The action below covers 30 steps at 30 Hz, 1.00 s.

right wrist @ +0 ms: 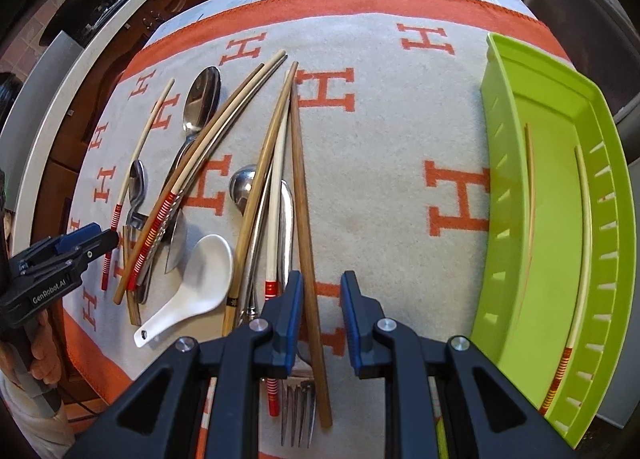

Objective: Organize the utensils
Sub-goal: 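Close the left tool on a red-banded chopstick while the right tool grasps a brown chopstick, then lower the left tool's chopstick into the green tray and open while the right tool does likewise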

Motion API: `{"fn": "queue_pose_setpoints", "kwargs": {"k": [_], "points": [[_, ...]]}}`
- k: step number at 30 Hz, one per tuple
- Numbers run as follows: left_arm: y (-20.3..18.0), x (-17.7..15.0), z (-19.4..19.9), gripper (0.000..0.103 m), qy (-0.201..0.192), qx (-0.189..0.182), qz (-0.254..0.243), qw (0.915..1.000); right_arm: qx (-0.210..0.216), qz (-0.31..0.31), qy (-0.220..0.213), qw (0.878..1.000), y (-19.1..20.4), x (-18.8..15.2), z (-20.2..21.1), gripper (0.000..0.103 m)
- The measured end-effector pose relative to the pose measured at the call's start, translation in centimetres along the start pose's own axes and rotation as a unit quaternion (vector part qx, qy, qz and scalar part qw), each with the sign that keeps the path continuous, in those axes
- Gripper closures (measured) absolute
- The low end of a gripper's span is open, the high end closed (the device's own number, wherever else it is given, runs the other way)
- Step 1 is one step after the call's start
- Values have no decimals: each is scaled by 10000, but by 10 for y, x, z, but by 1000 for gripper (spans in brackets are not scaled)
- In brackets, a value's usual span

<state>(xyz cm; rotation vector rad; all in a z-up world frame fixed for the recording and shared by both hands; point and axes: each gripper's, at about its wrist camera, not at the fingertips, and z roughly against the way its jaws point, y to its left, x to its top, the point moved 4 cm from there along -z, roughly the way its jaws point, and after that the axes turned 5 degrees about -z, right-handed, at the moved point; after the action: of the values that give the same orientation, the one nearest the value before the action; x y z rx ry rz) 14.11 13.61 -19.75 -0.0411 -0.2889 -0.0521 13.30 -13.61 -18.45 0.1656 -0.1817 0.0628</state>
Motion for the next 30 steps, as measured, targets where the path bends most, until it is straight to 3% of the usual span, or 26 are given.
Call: {"fn": "queue_pose_setpoints", "kwargs": {"k": [8, 15, 22, 23, 25, 27, 30], "points": [[-6, 7, -5, 61, -167, 202, -114, 9996, -323, 381, -261, 9984, 11, 0, -2, 84], [-9, 6, -5, 61, -557, 293, -157, 9979, -621, 714, -739, 9928, 17, -5, -3, 84], [-10, -2, -2, 62, -948, 310, -231, 9947, -585, 633, -1016, 9911, 13, -10, -1, 85], [-10, -3, -2, 64, -964, 303, -230, 9946, -593, 590, -1043, 9910, 12, -10, 0, 90], [-11, -3, -1, 90, -1002, 278, -257, 9942, -571, 493, -1065, 9914, 8, -10, 1, 96], [-12, -3, -1, 99, -992, 274, -265, 9943, -477, 401, -1066, 9923, 5, -10, 2, 97], [-14, -2, -1, 99, -953, 360, -237, 9945, -276, 157, -1063, 9938, -1, -8, 2, 97]]}}
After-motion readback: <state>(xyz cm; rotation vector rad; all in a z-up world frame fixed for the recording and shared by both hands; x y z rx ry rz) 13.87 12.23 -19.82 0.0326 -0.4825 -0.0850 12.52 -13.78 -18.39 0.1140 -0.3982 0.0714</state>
